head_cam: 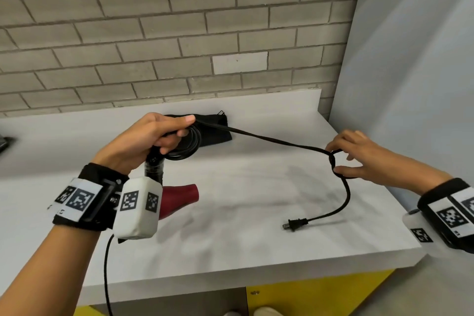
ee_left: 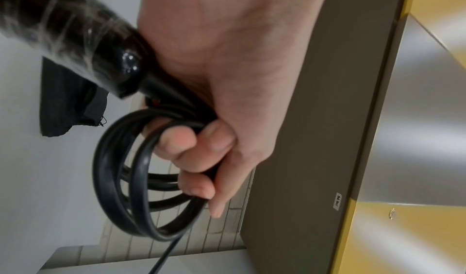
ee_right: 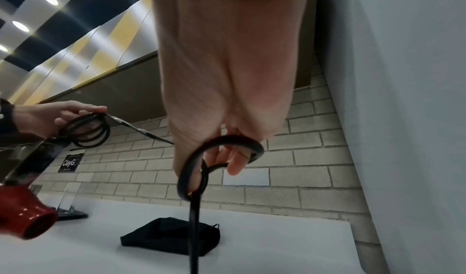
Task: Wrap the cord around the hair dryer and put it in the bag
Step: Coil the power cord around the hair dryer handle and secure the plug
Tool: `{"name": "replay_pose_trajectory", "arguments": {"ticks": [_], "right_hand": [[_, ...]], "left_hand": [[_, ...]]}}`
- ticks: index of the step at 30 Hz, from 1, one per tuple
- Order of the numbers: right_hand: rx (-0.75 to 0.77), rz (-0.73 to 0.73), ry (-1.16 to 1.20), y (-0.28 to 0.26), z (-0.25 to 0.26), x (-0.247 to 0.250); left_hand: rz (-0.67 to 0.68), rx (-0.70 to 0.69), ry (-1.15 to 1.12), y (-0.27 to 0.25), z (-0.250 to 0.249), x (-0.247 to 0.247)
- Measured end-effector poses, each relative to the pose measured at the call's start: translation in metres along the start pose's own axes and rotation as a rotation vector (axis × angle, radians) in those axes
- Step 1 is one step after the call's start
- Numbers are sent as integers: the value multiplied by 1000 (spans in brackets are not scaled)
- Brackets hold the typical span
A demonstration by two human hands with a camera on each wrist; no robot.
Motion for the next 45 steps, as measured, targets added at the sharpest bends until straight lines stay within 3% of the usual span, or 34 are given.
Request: {"name": "replay_pose_trajectory", "arguments": {"ticks": [3,6,8,10,13,14,16,19,24,26,31,36,40,45], "right_hand": [[-31,-27,81,-1,5,-7],[-97,-295,529,-10,6,-10],[-141,-376,703,-15,5,-23],[-257,-214,631,-15,6,-49],[-313,255,341,-11,13,-102],[-314,349,313,-7,17,-120],[-312,396,336,-1,19,-147],[-293,321,343,4,10,-150],[-255,39,310,-2,-4,-95],[-216,-5,258,1,3,-82],[47,-122,22,16,30,-55],[257,-374,203,25,67,-17],[346,-358,347,31,94,2],[395,-288,234,40,115,8]], "left_hand": [[-1,2,-38,1,3,-1],[13,4,-112,2,10,-8],[24,28,-135,5,14,-17],[40,46,-136,9,15,-29],[48,55,-156,15,15,-40],[44,57,-169,14,16,-39],[39,57,-189,14,15,-39],[13,70,-182,13,15,-36],[15,107,-111,12,20,-33],[36,122,-98,12,22,-37],[47,128,-88,16,22,-54],[-20,174,37,22,19,-69],[1,191,127,29,12,-87],[164,213,87,40,11,-108]]}}
Point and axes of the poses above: each hand's wrist, its own y-axis towards the middle knuckle, its own x-axis out of the back of the hand, z = x × y, the point moved 4 cm from there along y, towards the middle knuckle, and after that the axes turned 10 degrees about z, right-handed, at the moved point
